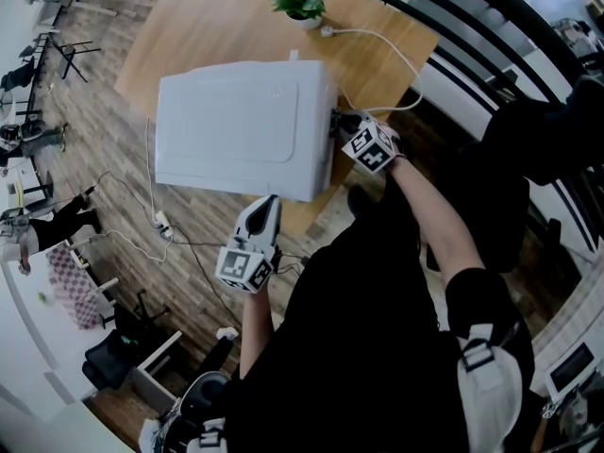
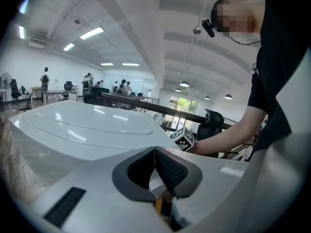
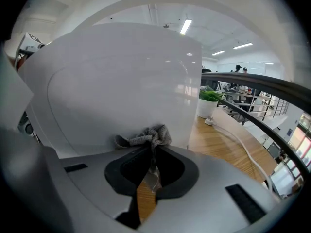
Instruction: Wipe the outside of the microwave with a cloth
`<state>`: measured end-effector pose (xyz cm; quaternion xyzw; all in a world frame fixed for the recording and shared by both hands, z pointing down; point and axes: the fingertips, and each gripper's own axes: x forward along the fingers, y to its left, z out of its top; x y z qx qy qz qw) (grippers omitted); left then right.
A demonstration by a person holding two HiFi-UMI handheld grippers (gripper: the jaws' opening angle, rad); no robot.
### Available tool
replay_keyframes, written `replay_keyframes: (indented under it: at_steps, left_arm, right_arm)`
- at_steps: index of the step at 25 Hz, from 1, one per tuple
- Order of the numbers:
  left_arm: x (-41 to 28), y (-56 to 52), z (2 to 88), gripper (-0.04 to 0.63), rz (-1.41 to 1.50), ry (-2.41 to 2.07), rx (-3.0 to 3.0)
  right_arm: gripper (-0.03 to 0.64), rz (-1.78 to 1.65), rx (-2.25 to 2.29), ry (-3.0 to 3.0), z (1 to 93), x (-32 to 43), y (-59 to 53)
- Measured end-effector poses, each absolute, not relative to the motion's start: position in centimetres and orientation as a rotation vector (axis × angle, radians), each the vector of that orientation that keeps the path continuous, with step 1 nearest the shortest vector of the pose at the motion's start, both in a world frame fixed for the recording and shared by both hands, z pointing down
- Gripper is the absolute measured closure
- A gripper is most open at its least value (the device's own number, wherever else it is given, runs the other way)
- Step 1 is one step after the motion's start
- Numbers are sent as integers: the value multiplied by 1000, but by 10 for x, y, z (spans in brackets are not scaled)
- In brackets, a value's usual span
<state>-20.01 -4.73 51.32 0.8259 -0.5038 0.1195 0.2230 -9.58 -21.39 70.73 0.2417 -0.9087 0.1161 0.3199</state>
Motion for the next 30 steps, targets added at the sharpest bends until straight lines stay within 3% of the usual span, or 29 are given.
replay_keyframes:
  at_steps: [30]
  left_arm:
    - [-215, -56, 513, 592, 343, -1499, 2167]
  right_arm:
    - [586, 227, 589, -2278, 741, -87, -289]
